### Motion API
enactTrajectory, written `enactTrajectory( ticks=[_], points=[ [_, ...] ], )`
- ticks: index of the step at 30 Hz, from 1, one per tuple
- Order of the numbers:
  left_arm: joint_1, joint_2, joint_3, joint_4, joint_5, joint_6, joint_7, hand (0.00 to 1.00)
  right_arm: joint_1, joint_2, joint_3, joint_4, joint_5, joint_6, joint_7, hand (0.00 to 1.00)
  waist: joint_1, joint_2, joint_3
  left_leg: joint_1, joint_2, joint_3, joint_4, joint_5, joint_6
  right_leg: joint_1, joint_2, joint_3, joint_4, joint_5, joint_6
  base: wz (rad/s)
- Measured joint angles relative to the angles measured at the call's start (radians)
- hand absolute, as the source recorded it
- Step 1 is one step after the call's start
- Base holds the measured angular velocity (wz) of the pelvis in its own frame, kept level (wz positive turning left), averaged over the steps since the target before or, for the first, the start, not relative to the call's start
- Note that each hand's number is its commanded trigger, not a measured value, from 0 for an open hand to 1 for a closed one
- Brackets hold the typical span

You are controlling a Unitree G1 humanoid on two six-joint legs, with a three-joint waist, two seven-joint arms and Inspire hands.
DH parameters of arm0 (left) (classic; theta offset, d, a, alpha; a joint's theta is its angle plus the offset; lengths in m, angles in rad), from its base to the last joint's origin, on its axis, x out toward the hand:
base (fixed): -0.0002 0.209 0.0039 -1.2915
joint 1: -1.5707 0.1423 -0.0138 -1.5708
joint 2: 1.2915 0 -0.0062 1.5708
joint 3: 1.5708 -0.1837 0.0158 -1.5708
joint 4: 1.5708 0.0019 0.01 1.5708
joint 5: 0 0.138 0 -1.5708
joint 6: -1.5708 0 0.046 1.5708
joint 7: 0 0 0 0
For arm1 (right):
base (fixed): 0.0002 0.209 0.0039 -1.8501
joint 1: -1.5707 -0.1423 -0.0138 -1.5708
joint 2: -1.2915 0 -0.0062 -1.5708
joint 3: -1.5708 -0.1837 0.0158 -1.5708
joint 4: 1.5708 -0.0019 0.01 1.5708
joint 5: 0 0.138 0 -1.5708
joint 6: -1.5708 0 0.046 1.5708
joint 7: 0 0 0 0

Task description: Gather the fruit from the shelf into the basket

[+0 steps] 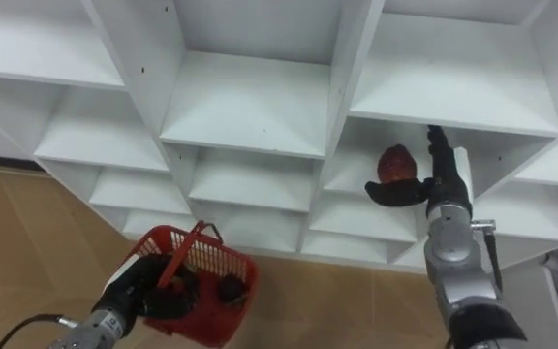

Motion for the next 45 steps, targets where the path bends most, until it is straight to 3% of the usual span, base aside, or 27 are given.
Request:
enactTrajectory(
  ticks=[8,15,24,30,33,45],
  points=[
    [-0.036,0.003,-0.026,0.021,0.000,0.017,0.022,1.00,-0.018,-0.010,0.009,0.005,0.012,0.001,-0.021,0.00,0.005,0.000,0.0015,-0.096,-0.003,0.000,0.038,0.003,0.002,-0.095,-0.009,-0.008,0.037,-0.001,-0.002,0.02],
    [-0.106,-0.003,-0.057,0.101,-0.003,0.018,0.042,1.00,-0.034,-0.010,0.022,0.040,0.017,0.001,-0.061,0.00,0.023,-0.004,0.0116,-0.132,-0.007,0.011,0.045,0.008,0.008,-0.143,-0.018,0.001,0.067,-0.002,-0.002,-0.03],
    [-0.131,-0.012,-0.079,0.116,-0.003,0.018,0.064,1.00,-0.054,-0.009,0.023,0.047,0.021,0.001,-0.102,0.00,0.024,-0.012,0.0192,-0.176,-0.007,0.024,0.048,0.012,0.009,-0.199,-0.019,0.016,0.083,-0.002,-0.003,-0.04],
    [-0.151,-0.015,-0.078,0.145,-0.020,0.021,0.068,1.00,-0.083,-0.008,0.020,0.046,0.005,0.003,-0.111,0.00,0.001,-0.013,0.0200,-0.190,-0.006,0.028,0.048,0.012,0.010,-0.214,-0.020,0.015,0.083,-0.002,-0.003,0.00],
    [-0.168,-0.019,-0.079,0.160,-0.020,0.029,0.067,1.00,-0.112,-0.009,0.020,0.046,-0.005,0.023,-0.118,0.00,0.000,-0.013,0.0198,-0.195,-0.005,0.035,0.046,0.012,0.010,-0.223,-0.020,0.017,0.083,-0.001,-0.003,-0.07],
    [-0.187,-0.020,-0.107,0.175,-0.020,0.049,0.062,1.00,-0.132,-0.009,0.021,0.038,-0.005,0.031,-0.119,0.00,0.003,-0.012,0.0190,-0.209,-0.004,0.042,0.050,0.013,0.010,-0.236,-0.021,0.017,0.086,-0.001,-0.003,0.00]
  ],
)
